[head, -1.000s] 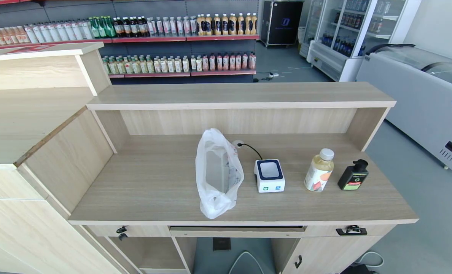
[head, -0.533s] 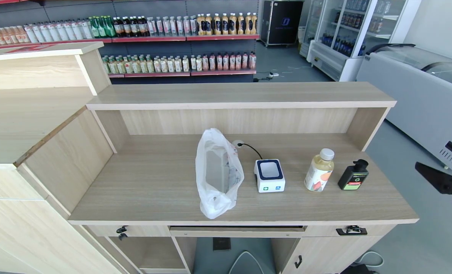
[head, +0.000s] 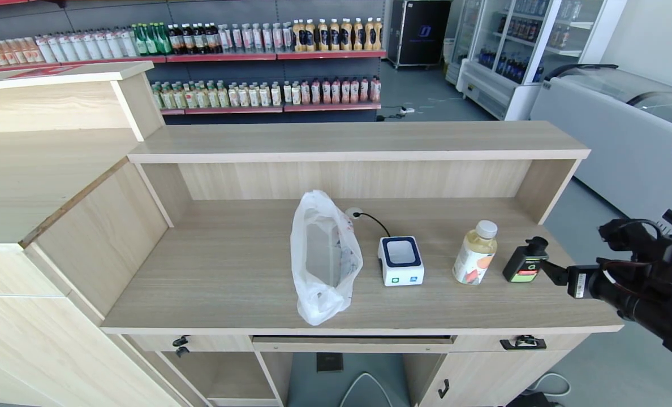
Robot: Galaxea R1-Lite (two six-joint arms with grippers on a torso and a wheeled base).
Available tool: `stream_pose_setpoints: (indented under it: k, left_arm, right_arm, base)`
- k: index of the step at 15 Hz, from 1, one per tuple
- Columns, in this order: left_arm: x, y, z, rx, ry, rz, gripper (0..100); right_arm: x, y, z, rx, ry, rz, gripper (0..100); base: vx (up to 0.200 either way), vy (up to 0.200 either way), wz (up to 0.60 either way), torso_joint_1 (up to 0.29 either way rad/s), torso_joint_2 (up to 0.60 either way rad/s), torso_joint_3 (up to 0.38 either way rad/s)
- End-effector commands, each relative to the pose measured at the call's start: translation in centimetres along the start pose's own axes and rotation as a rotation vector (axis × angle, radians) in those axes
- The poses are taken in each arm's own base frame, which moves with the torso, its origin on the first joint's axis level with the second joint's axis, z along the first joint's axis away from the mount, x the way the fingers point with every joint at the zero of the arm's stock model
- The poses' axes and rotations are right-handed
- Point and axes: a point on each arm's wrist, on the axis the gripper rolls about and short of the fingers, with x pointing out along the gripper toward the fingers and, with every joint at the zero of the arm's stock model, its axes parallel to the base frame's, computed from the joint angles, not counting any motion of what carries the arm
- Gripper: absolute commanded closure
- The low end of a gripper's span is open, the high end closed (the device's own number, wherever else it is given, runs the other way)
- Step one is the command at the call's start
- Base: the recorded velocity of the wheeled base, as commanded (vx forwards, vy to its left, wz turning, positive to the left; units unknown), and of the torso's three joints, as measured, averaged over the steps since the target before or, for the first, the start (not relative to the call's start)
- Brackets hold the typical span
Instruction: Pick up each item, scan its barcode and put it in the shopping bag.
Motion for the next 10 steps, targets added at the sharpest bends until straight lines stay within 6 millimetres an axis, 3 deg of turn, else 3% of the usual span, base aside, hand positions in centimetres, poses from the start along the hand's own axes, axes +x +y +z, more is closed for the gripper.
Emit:
stream_pose_setpoints:
  k: [1, 5, 10]
  left_arm:
    - [0.0, 0.0, 0.0, 0.000, 0.001, 0.000, 0]
    - [0.0, 0.0, 0.0, 0.000, 0.001, 0.000, 0]
    - [0.0, 0.0, 0.0, 0.000, 0.001, 0.000, 0]
  right_arm:
    - [3.2, 1.0, -2.9, -0.004, 0.077, 0.024, 0]
    - [4.9, 3.8, -3.1, -0.015, 0.071, 0.060, 0]
    - [8.1, 5.7, -2.1, -0.017, -0.016, 0.093, 0]
  base:
    - [0.000, 0.000, 0.00, 0.000, 0.00, 0.000]
    - [0.000, 0.000, 0.00, 0.000, 0.00, 0.000]
    - [0.000, 0.000, 0.00, 0.000, 0.00, 0.000]
